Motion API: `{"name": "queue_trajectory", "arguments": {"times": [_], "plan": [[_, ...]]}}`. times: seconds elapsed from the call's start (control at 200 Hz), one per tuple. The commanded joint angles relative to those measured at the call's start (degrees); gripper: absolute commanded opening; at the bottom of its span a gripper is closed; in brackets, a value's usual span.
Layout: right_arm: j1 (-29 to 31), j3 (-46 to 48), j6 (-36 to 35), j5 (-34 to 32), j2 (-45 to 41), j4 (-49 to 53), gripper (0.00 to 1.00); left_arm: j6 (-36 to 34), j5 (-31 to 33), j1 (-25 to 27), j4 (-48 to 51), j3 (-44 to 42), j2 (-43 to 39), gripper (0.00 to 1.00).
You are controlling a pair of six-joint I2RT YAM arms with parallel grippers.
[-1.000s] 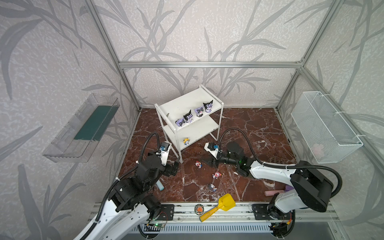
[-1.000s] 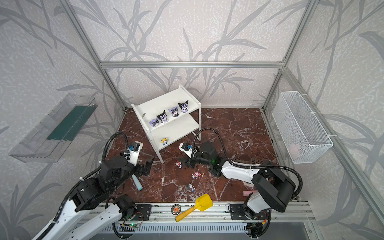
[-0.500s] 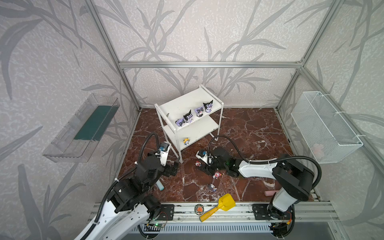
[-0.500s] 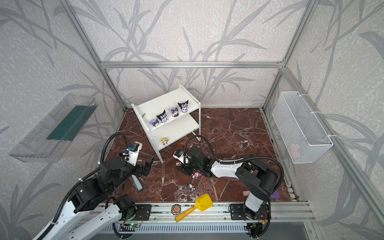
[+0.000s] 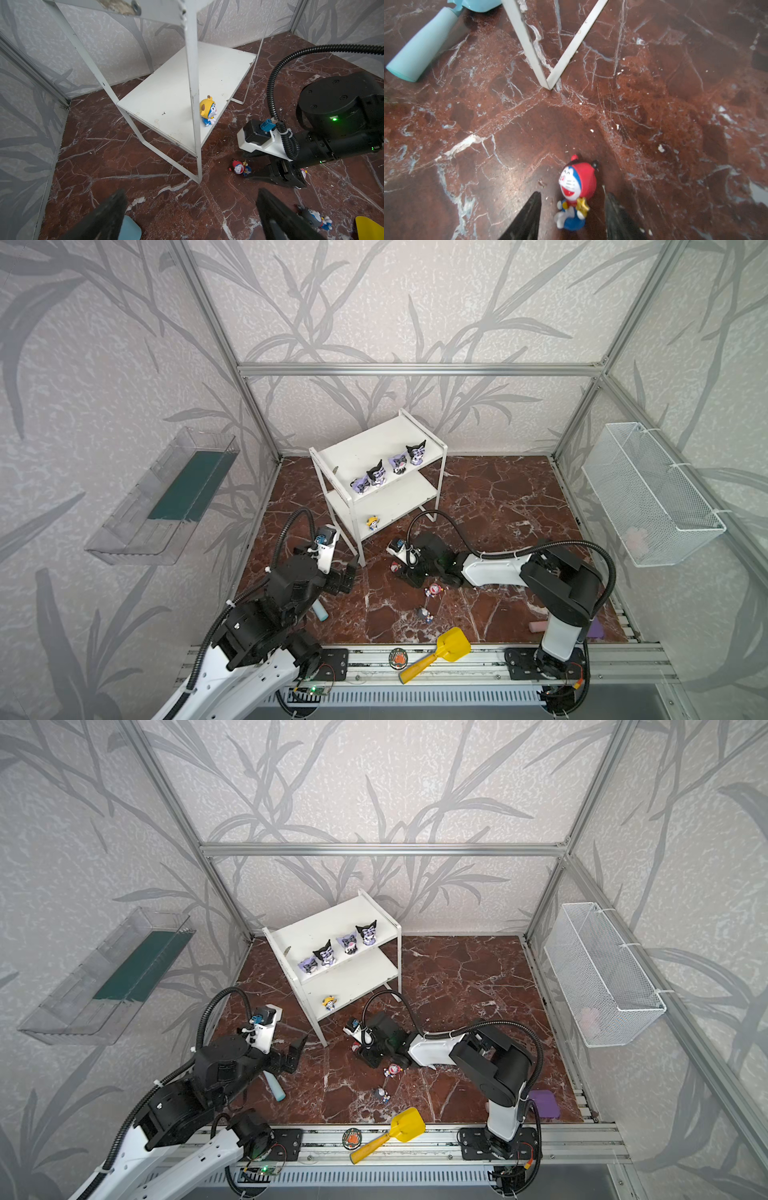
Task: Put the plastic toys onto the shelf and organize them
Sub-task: 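Close the right gripper around the red-hooded Doraemon figure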
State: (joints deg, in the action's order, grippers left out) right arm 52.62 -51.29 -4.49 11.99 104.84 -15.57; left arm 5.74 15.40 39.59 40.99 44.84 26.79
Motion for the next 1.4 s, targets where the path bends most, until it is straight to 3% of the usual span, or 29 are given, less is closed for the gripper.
{"name": "queue_trajectory", "arguments": {"times": [0.0,0.875,1.14,1.395], "plan": [[0.3,-2.3,-0.6,-0.6,1.7,2.8,0.5,-0.5,0.3,-0.3,-0.7,-0.5,-0.3,0.99],[1.3,-6.5,-2.3,-3.4,6.4,5.4,0.41,-0.5,-0.4,-0.7,-1.0,-0.6,-0.8,0.99],[1.4,-7.0,-2.5,-2.8,6.3,4.8,0.27,-0.5,-0.6,-0.7,-1.0,-0.5,-0.2,0.99],[1.4,-4.3,-3.0,-3.0,1.3,3.5,0.22,-0.5,-0.5,-0.8,-0.9,-0.5,-0.2,0.99]]}}
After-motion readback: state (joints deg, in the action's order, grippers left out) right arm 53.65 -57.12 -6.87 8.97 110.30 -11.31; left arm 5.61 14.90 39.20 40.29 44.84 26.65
